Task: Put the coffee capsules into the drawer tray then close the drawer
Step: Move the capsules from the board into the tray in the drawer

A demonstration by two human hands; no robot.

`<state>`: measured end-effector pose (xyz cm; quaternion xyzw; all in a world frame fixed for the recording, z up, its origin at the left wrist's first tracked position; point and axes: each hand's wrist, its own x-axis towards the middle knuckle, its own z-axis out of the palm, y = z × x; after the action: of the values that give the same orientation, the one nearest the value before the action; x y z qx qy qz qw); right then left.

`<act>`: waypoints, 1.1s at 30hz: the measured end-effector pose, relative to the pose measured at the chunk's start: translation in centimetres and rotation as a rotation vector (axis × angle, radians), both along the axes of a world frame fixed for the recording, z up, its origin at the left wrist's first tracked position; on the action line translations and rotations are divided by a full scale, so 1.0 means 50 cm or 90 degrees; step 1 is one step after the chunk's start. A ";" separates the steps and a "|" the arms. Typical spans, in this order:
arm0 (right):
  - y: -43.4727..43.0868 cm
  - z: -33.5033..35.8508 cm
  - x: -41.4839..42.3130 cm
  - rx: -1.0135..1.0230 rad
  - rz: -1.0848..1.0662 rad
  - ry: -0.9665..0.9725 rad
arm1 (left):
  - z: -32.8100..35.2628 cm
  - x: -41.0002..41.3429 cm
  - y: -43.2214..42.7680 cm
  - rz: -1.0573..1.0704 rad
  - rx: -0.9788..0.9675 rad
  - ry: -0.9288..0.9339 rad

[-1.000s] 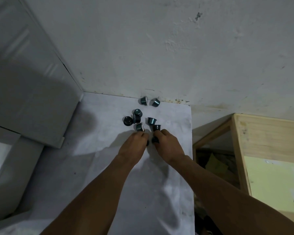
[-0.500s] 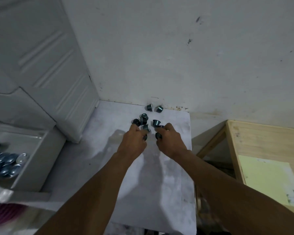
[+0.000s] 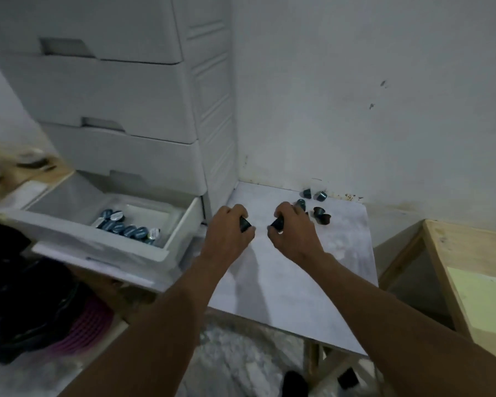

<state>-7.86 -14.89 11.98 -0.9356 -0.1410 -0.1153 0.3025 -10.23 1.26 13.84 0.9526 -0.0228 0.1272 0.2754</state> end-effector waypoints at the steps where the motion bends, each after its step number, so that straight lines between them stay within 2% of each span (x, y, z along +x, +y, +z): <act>1: 0.028 0.003 -0.020 0.010 0.009 -0.006 | 0.005 -0.024 0.027 0.017 0.000 -0.006; 6: 0.155 0.018 -0.081 0.058 0.047 -0.028 | 0.025 -0.109 0.144 0.108 -0.038 -0.027; 14: 0.350 0.030 -0.073 0.068 0.150 0.012 | 0.015 -0.135 0.334 0.193 -0.010 0.014; 22: 0.530 0.013 0.050 0.082 0.215 0.010 | 0.028 -0.046 0.504 0.239 -0.006 0.057; 33: 0.672 -0.071 0.218 0.000 0.239 0.115 | -0.021 0.125 0.661 0.157 0.094 0.198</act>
<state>3.06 18.70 8.44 -0.8994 -0.2850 0.0273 0.3303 -3.98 34.30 12.79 0.9739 0.1273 0.0090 0.1876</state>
